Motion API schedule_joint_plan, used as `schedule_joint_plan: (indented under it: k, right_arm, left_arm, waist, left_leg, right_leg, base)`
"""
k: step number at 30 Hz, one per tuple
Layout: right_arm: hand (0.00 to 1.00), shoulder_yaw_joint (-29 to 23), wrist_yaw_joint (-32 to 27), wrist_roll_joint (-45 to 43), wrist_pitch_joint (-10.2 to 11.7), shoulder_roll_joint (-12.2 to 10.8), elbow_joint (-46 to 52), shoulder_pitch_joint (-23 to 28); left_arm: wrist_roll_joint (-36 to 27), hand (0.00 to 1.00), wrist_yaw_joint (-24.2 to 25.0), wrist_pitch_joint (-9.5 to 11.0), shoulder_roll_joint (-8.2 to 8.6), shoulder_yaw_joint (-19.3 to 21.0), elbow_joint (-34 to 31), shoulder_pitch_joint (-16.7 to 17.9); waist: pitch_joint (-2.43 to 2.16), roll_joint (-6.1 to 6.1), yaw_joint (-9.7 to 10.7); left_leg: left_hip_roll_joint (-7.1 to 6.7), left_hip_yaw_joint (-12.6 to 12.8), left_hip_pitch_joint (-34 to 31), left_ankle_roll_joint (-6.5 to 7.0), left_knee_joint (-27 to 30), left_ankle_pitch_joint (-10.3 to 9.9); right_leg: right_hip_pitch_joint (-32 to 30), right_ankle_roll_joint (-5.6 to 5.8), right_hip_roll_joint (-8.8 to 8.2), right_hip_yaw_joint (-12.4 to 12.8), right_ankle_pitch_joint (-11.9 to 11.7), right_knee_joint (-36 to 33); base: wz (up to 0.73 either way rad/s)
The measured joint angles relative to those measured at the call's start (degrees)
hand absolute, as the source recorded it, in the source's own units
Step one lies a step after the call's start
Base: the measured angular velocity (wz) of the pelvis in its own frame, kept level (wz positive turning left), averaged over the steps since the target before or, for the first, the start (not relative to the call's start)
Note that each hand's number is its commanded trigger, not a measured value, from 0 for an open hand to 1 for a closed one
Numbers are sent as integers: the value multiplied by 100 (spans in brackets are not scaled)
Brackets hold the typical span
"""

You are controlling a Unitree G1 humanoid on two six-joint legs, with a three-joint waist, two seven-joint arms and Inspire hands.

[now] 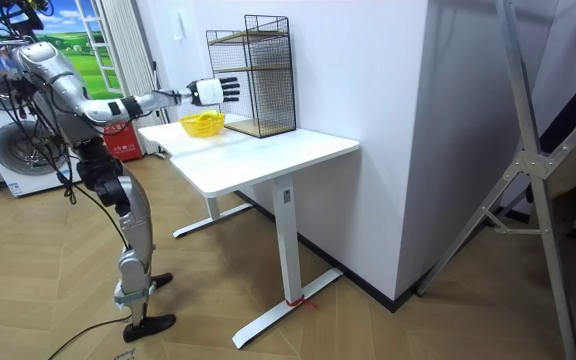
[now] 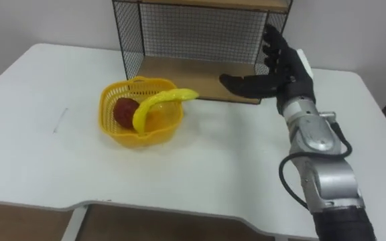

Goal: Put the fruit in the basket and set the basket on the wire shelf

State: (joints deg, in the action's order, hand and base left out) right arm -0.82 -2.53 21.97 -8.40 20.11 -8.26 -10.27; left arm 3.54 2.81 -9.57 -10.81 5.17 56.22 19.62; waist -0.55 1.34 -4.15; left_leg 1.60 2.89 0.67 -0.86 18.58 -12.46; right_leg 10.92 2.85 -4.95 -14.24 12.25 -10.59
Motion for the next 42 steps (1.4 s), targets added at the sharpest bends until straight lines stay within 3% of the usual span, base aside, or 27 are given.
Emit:
schedule_joint_plan:
  k: [5,11,13,16,17,20,24,29,31,34,42]
  right_arm:
    - [0,-421,-222,351,50,2,102,451]
    - [0,-698,-729,834,155,1,491,990]
    - [0,-730,-893,856,154,-7,461,1192]
    - [0,-749,-1069,859,155,-49,501,1556]
    - [0,-750,-1120,850,155,-61,512,1649]
    - [0,-722,-1286,726,162,-236,513,1872]
    - [0,-724,-1431,642,394,-426,505,2161]
    - [0,-733,-1506,451,487,-432,506,2355]
    - [0,-745,-1526,457,654,-451,506,2391]
    - [0,-736,-1532,446,880,-501,505,2511]
    - [0,-699,-1194,397,1044,-661,500,2622]
  left_arm:
    - [-1003,0,-281,137,-8,675,92,108]
    - [-2452,0,-1420,271,0,1472,19,169]
    - [-3048,0,-1910,276,22,1785,-510,257]
    - [-3318,0,-2674,358,39,2081,-1157,257]
    - [-3320,0,-2835,371,42,2120,-1377,263]
    - [-3331,0,-3543,660,59,2172,-2229,240]
    - [-3122,0,-4483,998,146,2165,-3454,227]
    - [-2625,0,-5300,1272,146,2186,-4466,163]
    - [-2508,0,-5617,1389,145,2181,-4962,163]
    - [-2225,0,-5933,1656,143,2185,-5334,100]
    - [-2080,0,-6038,1977,137,2029,-6237,-60]
  waist:
    - [23,-27,94]
    - [30,-95,9]
    - [33,-94,17]
    - [29,-125,-43]
    - [26,-120,-64]
    - [15,-172,-144]
    - [-4,-227,-237]
    - [-9,-234,-252]
    - [-3,-241,-254]
    - [7,-264,-264]
    - [47,-358,-180]
  left_leg:
    - [-21,-6,1,5,-24,-2]
    - [-22,54,105,1,-169,1]
    - [-27,45,108,-4,-203,6]
    - [-29,20,100,-6,-230,7]
    - [-29,9,97,-7,-232,6]
    - [-27,13,118,-14,-262,10]
    - [-26,11,160,-23,-308,18]
    - [-27,16,150,-25,-313,22]
    - [-27,6,148,-26,-299,21]
    - [-27,8,161,-26,-285,21]
    - [-30,-45,84,-25,-216,20]
  right_leg:
    - [2,11,-12,-13,6,18]
    - [34,13,-22,13,7,87]
    - [28,14,-22,1,6,98]
    - [16,15,-21,-21,6,84]
    - [17,15,-21,-30,6,81]
    - [4,15,-19,-21,6,70]
    - [13,15,-19,-5,6,81]
    - [2,15,-19,-15,6,83]
    - [19,15,-16,-39,6,86]
    - [19,15,-15,-22,6,76]
    - [9,14,-10,-75,7,78]
  base:
    - [1]
    - [-4]
    - [0]
    - [3]
    - [6]
    - [-3]
    - [-4]
    - [0]
    - [4]
    - [0]
    - [2]
